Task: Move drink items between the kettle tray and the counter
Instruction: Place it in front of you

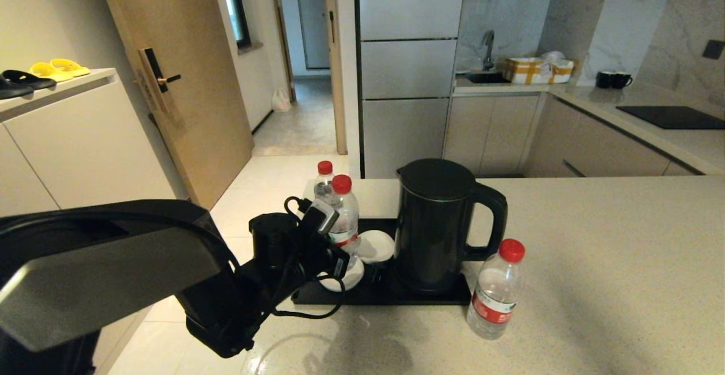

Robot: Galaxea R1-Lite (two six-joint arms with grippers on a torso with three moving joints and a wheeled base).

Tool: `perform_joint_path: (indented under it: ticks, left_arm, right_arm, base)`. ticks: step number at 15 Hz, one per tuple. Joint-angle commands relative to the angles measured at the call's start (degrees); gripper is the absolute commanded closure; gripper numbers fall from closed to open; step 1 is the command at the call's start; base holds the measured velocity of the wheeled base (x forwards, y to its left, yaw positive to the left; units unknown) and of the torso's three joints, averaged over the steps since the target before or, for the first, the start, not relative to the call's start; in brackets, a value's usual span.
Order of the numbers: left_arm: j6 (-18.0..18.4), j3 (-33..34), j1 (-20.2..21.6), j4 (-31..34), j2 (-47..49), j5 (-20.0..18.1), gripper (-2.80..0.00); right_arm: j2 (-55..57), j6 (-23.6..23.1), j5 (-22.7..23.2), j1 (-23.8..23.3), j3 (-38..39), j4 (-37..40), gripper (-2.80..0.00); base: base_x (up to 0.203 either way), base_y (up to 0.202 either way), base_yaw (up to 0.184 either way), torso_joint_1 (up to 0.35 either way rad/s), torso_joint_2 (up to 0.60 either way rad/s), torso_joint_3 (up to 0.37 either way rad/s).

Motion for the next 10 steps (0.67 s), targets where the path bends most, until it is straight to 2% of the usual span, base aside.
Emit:
perform_joint_path:
  ticks: [1,4,7,8,10]
  left_arm:
    - [-0.6,1.4,-0.8,0.4,-6.5,0.2,0.0]
    - [-1.6,2.4,-2.3,8.3,-17.0,0.7,0.0]
    - [-6.7,2.6,-5.1,22.8,-30.5,1.0,0.0]
    - [-8.8,2.9,-7.9,27.4,-33.8,1.3,0.0]
    - [-11.6,3.7,-15.3,31.7,-36.6,4.0,0.0]
  right_arm:
    - [0.1,0.0,0.0,0.0,0.0,0.0,0.0]
    - [0.0,0.0,0.0,0.0,0.0,0.0,0.0]
    - [0.1,0.0,0.0,0.0,0.0,0.0,0.0]
    - [0.1,0.1,0.0,0.0,0.0,0.0,0.0]
    - [0.1,0.0,0.0,0.0,0.0,0.0,0.0]
  base:
    - [0.0,0.0,0.0,0.0,0.0,0.0]
    - [0.0,0.0,0.0,0.0,0.0,0.0]
    - [0.0,0.0,0.0,0.0,0.0,0.0]
    - [0.0,0.0,0.0,0.0,0.0,0.0]
    - [0.0,0.0,0.0,0.0,0.0,0.0]
